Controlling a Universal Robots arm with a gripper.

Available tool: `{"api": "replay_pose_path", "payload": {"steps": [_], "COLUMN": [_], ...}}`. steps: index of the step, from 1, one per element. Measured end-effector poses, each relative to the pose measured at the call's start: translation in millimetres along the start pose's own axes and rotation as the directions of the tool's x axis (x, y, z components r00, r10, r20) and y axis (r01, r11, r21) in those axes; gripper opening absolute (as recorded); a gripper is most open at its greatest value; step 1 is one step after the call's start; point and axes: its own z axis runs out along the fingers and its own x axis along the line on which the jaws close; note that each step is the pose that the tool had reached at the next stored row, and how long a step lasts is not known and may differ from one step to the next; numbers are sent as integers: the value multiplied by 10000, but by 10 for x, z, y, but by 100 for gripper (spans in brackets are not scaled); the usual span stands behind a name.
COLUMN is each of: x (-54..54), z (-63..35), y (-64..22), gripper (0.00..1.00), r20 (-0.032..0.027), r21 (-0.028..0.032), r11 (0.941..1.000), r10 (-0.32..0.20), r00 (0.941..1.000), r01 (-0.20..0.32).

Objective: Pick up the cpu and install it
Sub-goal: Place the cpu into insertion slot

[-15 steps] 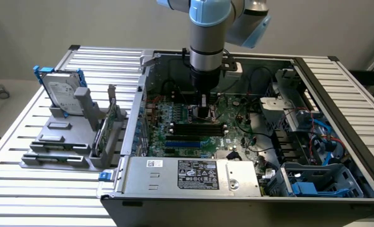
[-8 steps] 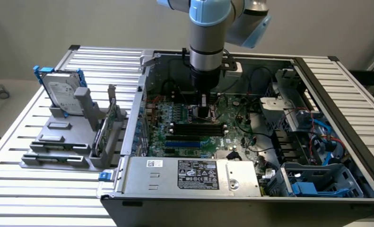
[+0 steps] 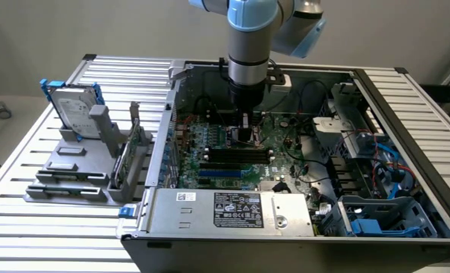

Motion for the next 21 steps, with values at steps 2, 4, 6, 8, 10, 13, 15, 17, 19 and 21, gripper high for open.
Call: {"api": "replay_pose_path", "payload": {"steps": [2, 4, 6, 8, 10, 13, 15, 17, 19, 21], "x": [0, 0, 0, 0, 0, 0, 0, 0, -1, 0], "z": [0, 0, -1, -1, 0, 0, 0, -1, -12, -39], "y": [-1, -3, -4, -5, -5, -5, -5, -5, -5, -3], "gripper": [55, 55, 55, 55, 56, 63, 63, 63, 63, 63], "r20": [0, 0, 0, 0, -1, -1, -1, -2, 2, 0], "r21": [0, 0, 0, 0, 0, 0, 0, -1, 1, 0], "r11": [10000, 10000, 10000, 10000, 10000, 10000, 10000, 10000, 10000, 10000], "r10": [-5, -10, -13, -16, -17, -19, -19, -19, -19, -20], "r00": [10000, 10000, 10000, 10000, 10000, 10000, 10000, 10000, 10000, 10000], "r01": [5, 10, 13, 16, 17, 19, 19, 19, 19, 20]}}
